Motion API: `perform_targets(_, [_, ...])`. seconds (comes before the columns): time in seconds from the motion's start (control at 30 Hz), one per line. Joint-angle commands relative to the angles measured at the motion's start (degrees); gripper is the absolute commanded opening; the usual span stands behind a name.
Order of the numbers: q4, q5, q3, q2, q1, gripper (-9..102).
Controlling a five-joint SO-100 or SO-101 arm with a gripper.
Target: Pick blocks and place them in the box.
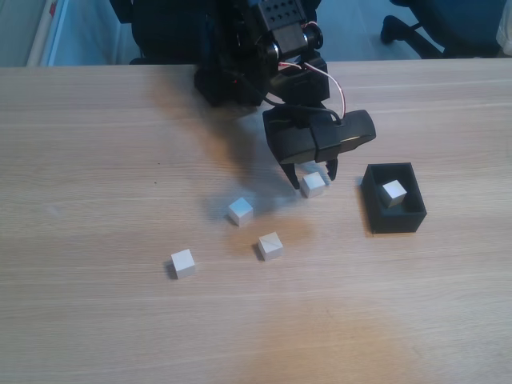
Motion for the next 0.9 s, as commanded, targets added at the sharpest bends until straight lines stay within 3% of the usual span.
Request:
perform_targets(0.0, [-1.9,0.3,-0.2,-0.6,0.8,18])
perform_targets(0.27, [-3.8,1.6,0.1,-2.6,1.0,11])
perform_targets(0.43, [-4.0,1.3,0.3,-3.0,0.9,0])
perform_targets(0.6, [-3.6,0.6,-0.6,-0.8,0.7,0])
perform_targets(0.87, [5.4,-0.8,-17.5,-1.7,-4.8,0])
